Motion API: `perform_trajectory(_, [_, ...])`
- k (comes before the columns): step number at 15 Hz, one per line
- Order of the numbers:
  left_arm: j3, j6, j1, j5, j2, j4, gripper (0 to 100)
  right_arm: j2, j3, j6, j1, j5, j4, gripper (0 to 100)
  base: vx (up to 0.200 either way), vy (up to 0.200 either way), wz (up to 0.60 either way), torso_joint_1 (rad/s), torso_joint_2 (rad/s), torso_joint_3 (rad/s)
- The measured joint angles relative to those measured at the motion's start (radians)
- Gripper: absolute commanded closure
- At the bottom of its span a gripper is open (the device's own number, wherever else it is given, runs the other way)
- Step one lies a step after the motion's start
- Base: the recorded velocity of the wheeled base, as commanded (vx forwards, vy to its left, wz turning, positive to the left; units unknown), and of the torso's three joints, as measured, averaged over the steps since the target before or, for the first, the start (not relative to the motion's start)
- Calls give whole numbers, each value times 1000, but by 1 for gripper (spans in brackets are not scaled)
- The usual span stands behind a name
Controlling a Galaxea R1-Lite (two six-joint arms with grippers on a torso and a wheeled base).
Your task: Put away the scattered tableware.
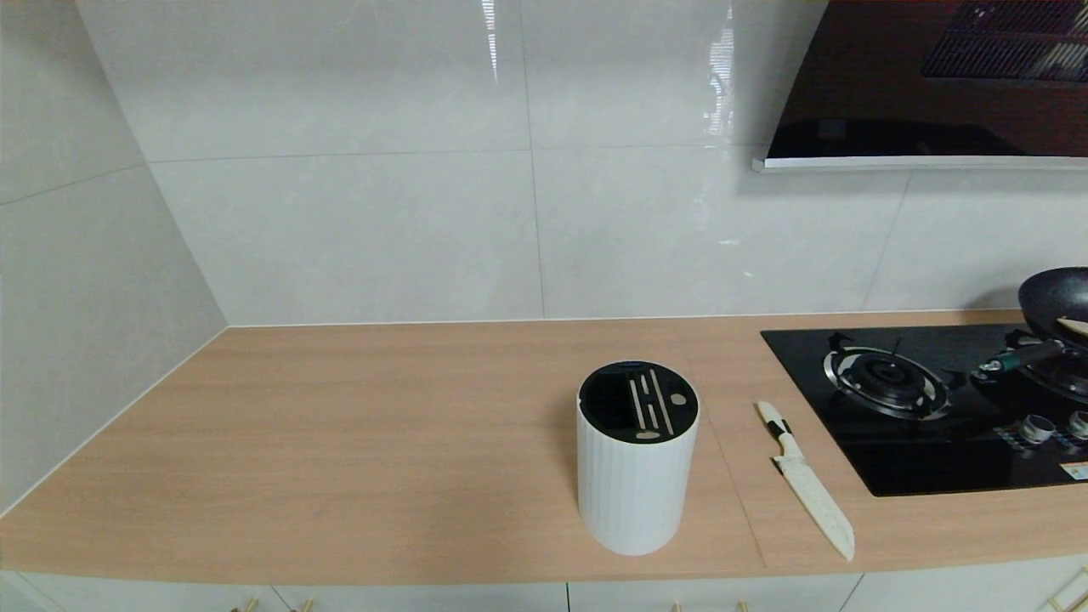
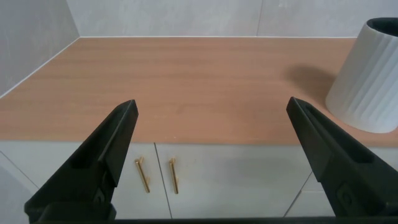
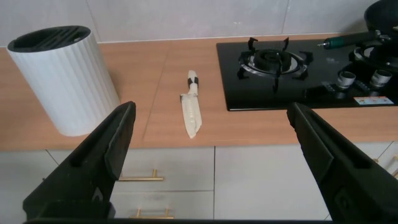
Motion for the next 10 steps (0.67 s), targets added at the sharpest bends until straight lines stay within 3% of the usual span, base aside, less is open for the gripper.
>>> perform_trajectory(10, [0,-1,0,1,0,0,0,4,-4,-1,2,6,-1,0,0,0,0,0,0,0])
